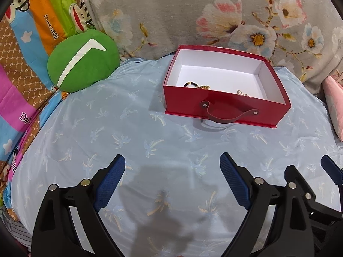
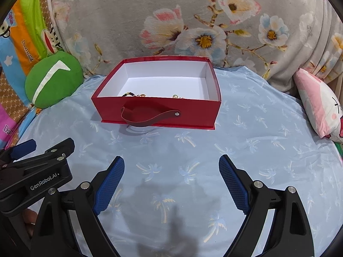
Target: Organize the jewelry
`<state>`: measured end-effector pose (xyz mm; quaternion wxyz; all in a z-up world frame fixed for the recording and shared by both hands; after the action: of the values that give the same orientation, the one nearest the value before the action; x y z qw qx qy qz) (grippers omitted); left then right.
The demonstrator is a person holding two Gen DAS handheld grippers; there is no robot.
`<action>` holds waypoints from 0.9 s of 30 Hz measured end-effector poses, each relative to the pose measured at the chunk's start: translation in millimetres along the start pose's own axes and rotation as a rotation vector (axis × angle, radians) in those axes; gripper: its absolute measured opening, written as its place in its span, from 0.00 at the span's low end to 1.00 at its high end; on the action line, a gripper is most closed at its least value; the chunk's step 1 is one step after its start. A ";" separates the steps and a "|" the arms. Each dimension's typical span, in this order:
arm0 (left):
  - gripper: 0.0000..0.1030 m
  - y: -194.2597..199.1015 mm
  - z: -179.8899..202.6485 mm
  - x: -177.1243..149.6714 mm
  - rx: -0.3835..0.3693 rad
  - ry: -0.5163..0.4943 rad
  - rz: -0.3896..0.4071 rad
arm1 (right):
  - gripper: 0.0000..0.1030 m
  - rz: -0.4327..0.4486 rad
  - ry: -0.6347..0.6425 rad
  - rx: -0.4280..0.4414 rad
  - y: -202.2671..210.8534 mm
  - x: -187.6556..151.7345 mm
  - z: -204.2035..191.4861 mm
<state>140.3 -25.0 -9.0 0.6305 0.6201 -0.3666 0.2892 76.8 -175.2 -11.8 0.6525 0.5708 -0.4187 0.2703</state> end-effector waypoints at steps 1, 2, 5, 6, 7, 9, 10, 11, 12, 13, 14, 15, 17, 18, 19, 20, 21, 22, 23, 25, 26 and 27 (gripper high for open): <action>0.85 0.1 0.4 0.8 0.002 0.000 0.002 | 0.85 0.001 0.000 0.000 -0.2 0.7 0.1; 0.85 -0.3 0.3 1.5 0.000 0.002 0.002 | 0.85 0.002 -0.001 0.001 -0.6 1.4 0.1; 0.85 -0.5 -0.9 2.2 0.004 0.006 0.003 | 0.85 0.005 -0.006 0.004 -1.3 2.7 0.6; 0.85 -0.7 -1.5 2.5 0.008 0.008 0.004 | 0.85 0.004 -0.007 0.005 -1.8 2.8 0.1; 0.85 -0.8 -2.0 2.5 0.010 0.010 0.004 | 0.85 0.004 -0.008 0.005 -2.0 2.8 0.3; 0.85 -1.5 -2.8 2.6 0.013 0.014 0.002 | 0.85 0.004 -0.010 0.008 -2.6 2.8 -0.4; 0.85 -1.9 -3.1 2.5 0.015 0.015 -0.001 | 0.85 0.002 -0.010 0.007 -2.8 2.5 -1.0; 0.85 -2.1 -3.0 2.8 0.017 0.015 -0.001 | 0.85 0.001 -0.011 0.006 -3.3 2.4 -1.4; 0.85 -2.0 -3.2 2.8 0.019 0.016 0.001 | 0.85 0.001 -0.013 0.007 -3.2 2.4 -1.6; 0.85 -1.8 -3.1 2.9 0.021 0.015 0.002 | 0.85 0.001 -0.013 0.007 -3.4 2.7 -1.8; 0.85 -1.6 -3.2 3.0 0.023 0.014 0.003 | 0.85 0.001 -0.012 0.005 -3.6 2.9 -1.8; 0.85 -1.6 -2.8 3.2 0.025 0.014 0.004 | 0.85 0.001 -0.012 0.002 -3.6 2.9 -1.8; 0.85 -1.1 -2.3 3.6 0.029 0.015 0.006 | 0.85 0.003 -0.016 0.001 -3.3 3.0 -1.5; 0.85 -1.1 -2.5 3.9 0.030 0.016 0.008 | 0.85 0.005 -0.021 0.000 -3.3 3.2 -1.3; 0.85 -1.0 -2.4 4.1 0.031 0.017 0.010 | 0.85 0.007 -0.026 0.000 -3.1 3.4 -0.8; 0.85 -0.9 -2.2 4.3 0.032 0.018 0.010 | 0.85 0.009 -0.030 0.001 -3.0 3.8 -0.2; 0.85 -1.0 -2.5 4.4 0.032 0.018 0.010 | 0.85 0.009 -0.033 0.000 -3.3 3.8 -0.2; 0.85 -0.9 -2.2 4.6 0.033 0.017 0.011 | 0.85 0.009 -0.035 0.000 -3.5 3.7 0.1; 0.85 -0.9 -2.2 4.6 0.033 0.016 0.011 | 0.85 0.009 -0.036 0.000 -3.7 3.5 0.5; 0.85 -1.0 -2.2 4.4 0.037 0.011 0.012 | 0.85 0.008 -0.040 -0.001 -4.3 2.8 0.6; 0.85 -1.5 -2.3 4.7 0.039 0.010 0.012 | 0.85 0.007 -0.040 -0.001 -4.7 2.5 0.3; 0.85 -2.0 -2.4 4.7 0.041 0.009 0.012 | 0.85 0.007 -0.040 -0.001 -5.0 2.4 0.1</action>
<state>144.8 -23.2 -6.2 0.6177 0.6292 -0.3615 0.3031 82.1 -176.5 -12.4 0.6433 0.5744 -0.4338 0.2608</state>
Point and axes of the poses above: each gripper's, at about its wrist camera, not at the fingertips, and y roughly against the way its jaws point, z to its right, x to its top, the point moved 5 cm from there along -y, roughly the way its jaws point, and after that the axes turned 10 degrees about z, right-handed, at the moved point
